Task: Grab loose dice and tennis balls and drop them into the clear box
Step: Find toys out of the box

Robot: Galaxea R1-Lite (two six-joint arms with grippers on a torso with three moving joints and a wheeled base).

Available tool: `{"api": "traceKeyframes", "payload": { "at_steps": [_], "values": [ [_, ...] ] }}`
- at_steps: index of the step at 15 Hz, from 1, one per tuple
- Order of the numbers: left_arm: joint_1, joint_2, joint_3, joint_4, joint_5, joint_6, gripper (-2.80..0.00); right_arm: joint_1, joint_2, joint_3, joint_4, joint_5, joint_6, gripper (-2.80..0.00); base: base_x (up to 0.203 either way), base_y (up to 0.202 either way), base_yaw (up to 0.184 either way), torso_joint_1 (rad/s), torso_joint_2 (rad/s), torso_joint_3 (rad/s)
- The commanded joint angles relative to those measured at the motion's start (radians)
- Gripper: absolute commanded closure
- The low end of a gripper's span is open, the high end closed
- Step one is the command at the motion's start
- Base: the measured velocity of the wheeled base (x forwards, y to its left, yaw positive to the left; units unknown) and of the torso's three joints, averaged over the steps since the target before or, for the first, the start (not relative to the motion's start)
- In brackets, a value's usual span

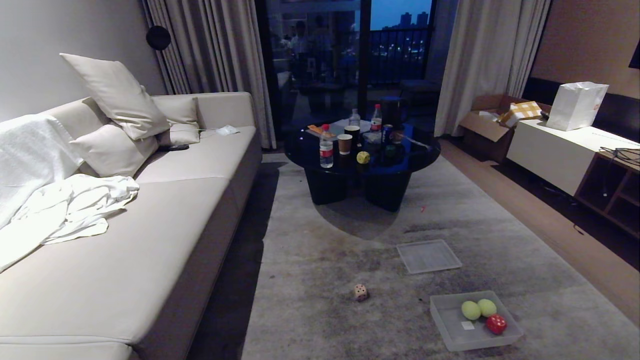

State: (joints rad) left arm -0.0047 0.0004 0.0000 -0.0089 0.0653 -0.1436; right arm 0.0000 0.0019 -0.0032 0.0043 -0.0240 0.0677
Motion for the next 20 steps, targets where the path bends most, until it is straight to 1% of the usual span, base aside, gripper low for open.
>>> {"api": "traceKeyframes", "payload": {
  "at_steps": [1, 8, 20],
  "values": [
    [0.0, -0.002, 0.0, 0.0, 0.001, -0.002, 0.0, 0.0, 0.0, 0.0, 0.0, -0.001, 0.0, 0.0, 0.0, 0.0, 0.0, 0.0, 0.0, 0.0],
    [0.0, 0.0, 0.0, 0.0, 0.001, -0.005, 0.0, 0.0, 0.0, 0.0, 0.0, -0.001, 0.0, 0.0, 0.009, 0.0, 0.0, 0.001, 0.0, 0.001],
    [0.0, -0.001, 0.0, 0.001, 0.001, -0.004, 0.0, 0.0, 0.0, 0.0, 0.0, -0.001, 0.001, 0.0, 0.181, 0.0, 0.0, 0.003, 0.0, 0.002]
  ]
}}
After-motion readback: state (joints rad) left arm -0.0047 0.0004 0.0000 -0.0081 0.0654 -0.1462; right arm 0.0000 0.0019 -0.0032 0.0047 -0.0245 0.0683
